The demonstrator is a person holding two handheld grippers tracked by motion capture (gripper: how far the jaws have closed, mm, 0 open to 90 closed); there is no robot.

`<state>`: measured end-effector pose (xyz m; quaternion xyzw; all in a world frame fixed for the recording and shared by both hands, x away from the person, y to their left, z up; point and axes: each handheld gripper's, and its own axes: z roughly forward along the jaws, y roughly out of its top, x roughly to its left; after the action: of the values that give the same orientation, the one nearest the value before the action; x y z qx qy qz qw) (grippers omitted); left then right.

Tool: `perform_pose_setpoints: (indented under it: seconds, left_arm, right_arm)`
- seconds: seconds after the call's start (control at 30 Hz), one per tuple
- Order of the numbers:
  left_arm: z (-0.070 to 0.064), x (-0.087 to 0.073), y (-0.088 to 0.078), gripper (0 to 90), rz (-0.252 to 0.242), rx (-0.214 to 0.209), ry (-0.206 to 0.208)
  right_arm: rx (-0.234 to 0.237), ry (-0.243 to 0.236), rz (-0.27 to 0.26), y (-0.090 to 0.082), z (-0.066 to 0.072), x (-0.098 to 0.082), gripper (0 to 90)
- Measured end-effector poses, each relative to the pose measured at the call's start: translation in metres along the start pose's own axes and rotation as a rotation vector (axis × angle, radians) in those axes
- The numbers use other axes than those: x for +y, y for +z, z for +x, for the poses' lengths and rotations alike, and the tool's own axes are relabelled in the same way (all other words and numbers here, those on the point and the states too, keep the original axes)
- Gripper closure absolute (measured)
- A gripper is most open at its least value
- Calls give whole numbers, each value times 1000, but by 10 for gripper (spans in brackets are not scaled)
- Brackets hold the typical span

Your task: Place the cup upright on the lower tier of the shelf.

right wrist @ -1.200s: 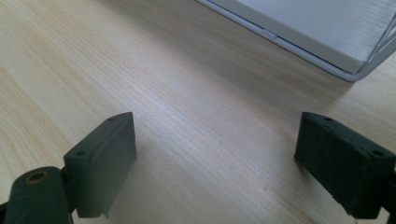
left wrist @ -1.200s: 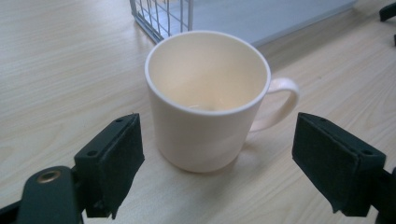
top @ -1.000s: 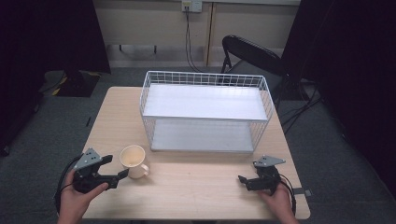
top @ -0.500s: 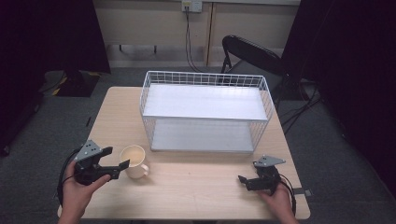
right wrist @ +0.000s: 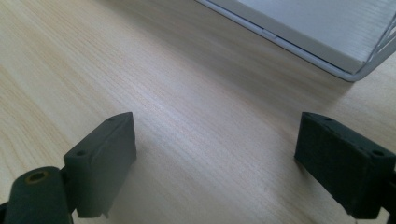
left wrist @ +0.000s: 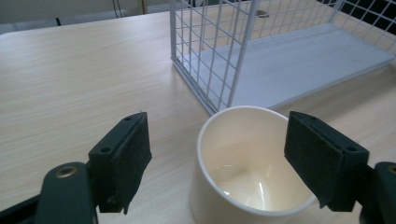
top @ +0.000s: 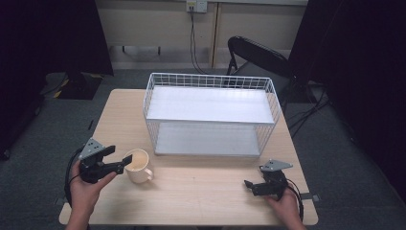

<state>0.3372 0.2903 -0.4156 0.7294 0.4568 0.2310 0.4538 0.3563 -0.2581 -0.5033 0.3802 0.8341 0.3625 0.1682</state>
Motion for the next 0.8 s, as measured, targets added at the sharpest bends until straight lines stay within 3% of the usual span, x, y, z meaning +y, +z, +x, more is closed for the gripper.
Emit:
perform_pose_setpoints:
  seconds: [0.07, 0.43, 0.67, 0.8]
  left_arm:
    - [1, -1, 3, 271, -7, 29, 7]
    - [1, -13, 14, 452, -39, 45, 36]
    - [3, -22, 19, 517, -32, 51, -9]
    - [3, -27, 21, 560, -49, 32, -38]
  right_arm:
    - [0, 0, 0, 0, 0, 0, 119]
    - [1, -1, 1, 0, 0, 0, 118]
    - [0, -3, 1, 0, -1, 0, 118]
    - [0, -2, 1, 0, -1, 0, 118]
